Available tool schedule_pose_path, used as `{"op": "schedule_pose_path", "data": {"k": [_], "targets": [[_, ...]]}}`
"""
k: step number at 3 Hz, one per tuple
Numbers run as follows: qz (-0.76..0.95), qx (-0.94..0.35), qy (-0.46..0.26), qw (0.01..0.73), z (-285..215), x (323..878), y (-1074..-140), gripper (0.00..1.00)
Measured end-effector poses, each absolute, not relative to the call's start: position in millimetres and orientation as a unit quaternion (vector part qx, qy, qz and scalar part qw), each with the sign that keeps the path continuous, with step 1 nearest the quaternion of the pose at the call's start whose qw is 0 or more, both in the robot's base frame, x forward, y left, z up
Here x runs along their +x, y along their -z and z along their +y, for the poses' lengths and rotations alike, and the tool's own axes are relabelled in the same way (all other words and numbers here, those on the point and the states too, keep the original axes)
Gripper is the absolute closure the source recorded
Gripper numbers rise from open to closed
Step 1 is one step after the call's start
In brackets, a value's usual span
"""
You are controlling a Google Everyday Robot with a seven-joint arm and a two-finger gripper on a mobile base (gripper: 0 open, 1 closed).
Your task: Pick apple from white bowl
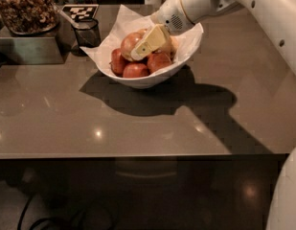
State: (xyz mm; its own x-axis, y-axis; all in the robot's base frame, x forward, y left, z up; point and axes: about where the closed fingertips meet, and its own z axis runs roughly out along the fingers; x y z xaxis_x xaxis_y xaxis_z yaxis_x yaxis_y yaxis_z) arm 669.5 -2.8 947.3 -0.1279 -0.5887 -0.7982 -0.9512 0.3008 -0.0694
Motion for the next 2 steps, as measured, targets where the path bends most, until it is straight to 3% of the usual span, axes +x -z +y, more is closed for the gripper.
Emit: {"op": "schedule_pose_path", "data": {"k": [2], "targets": [[0.72,-0.53,-0.237,0.38,2.1,673.7,-935.6,0.02]]}}
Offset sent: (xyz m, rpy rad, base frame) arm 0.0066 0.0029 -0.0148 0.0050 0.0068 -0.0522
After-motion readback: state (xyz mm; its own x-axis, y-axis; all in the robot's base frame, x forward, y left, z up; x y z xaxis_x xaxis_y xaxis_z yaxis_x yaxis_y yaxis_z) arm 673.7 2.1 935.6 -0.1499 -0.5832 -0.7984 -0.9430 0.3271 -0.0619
